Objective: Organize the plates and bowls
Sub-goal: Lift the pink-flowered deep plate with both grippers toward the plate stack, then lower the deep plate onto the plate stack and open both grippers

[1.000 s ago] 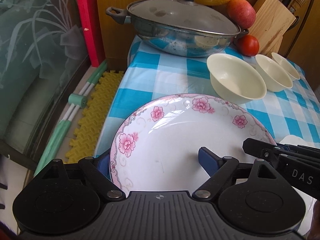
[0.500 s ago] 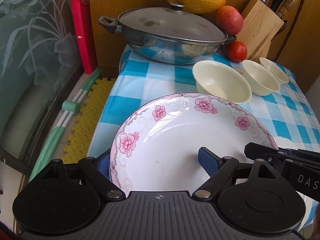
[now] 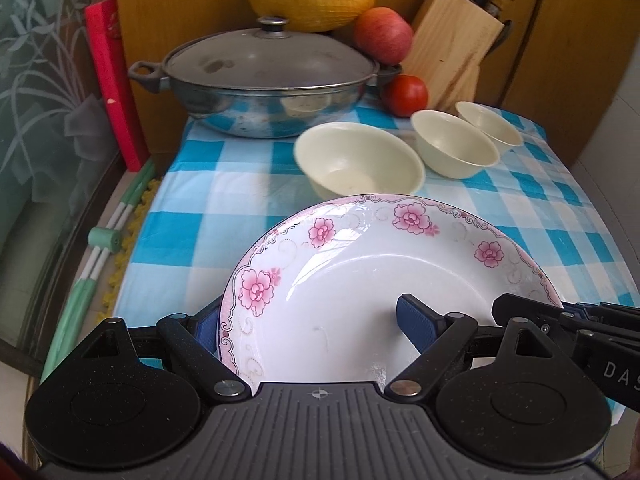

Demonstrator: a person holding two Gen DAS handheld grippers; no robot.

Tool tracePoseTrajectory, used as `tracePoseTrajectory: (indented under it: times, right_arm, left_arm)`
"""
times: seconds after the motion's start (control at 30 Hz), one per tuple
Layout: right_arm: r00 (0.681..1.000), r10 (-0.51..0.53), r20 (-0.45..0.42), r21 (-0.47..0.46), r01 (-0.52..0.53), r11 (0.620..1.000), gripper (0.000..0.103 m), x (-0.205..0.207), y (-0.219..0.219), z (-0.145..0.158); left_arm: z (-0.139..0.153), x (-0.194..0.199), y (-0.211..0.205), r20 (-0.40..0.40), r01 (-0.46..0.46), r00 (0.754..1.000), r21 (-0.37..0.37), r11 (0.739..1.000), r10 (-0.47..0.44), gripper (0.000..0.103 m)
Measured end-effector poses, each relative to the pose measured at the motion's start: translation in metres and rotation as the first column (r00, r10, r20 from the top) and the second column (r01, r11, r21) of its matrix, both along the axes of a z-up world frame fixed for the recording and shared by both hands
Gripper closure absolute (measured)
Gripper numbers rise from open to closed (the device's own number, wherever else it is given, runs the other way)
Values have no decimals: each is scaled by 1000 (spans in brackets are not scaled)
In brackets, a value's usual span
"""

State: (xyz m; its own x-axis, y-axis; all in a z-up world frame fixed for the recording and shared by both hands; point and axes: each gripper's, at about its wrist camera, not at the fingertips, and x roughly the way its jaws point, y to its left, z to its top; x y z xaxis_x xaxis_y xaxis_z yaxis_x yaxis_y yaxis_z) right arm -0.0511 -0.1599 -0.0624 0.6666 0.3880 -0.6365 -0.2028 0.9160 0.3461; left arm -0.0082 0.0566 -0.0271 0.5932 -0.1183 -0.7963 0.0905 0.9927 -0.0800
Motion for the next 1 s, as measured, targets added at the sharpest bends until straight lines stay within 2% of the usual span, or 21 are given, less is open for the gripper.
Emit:
tracePoseTrajectory:
  times: [0.43,1.0]
  right_arm:
    - [993,-115,-31,-4,115,993,86,-36,-49,-7]
    - [984,-168,-50,-56,165,985,86,-49,-63,-19]
  left_arm:
    - [-2,-13,-59,8,140,990,40,989,-140,12]
    - [-16,-18,-87,-32,199,980,63,978,-197,12]
